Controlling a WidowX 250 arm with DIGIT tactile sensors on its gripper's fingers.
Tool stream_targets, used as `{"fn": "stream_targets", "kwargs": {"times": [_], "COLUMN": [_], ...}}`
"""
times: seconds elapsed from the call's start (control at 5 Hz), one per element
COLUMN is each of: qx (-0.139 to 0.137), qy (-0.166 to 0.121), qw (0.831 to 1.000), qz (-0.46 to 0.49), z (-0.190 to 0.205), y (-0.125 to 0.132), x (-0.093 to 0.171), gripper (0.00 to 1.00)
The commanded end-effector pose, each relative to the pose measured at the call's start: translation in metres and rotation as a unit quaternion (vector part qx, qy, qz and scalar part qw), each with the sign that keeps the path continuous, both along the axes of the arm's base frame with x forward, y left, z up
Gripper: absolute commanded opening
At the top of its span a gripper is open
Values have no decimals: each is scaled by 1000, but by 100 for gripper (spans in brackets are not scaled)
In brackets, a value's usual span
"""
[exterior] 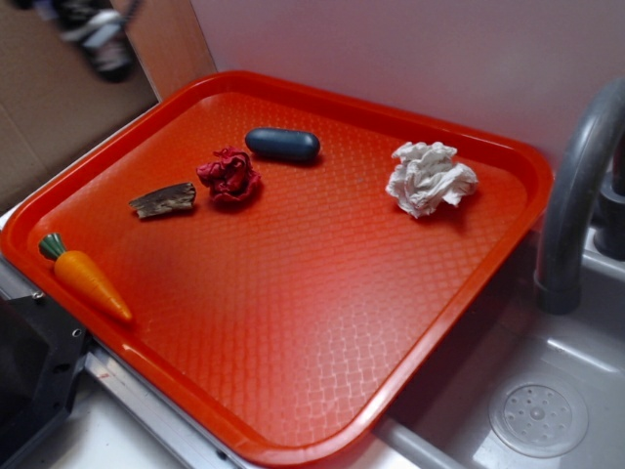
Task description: Grab the plastic pickle.
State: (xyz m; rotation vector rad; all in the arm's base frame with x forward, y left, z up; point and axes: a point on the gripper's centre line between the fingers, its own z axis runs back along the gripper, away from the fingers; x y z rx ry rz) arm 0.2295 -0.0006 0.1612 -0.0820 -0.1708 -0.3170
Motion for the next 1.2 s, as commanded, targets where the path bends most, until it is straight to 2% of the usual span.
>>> {"fn": "stream_targets", "kwargs": {"times": [0.0,0.2,0.6,0.8,1.0], "qx": [31,78,96,94,90], "qy": [-141,-147,-67,-43,-21], "qw": [981,970,969,972,978], "qz": [-131,-175,-219,-211,-188], "z": [-27,-63,-117,-126,-134], "y": [-12,-22,-32,-21,-6], "x": [72,87,83,83,91], "gripper": [100,100,100,100,0]}}
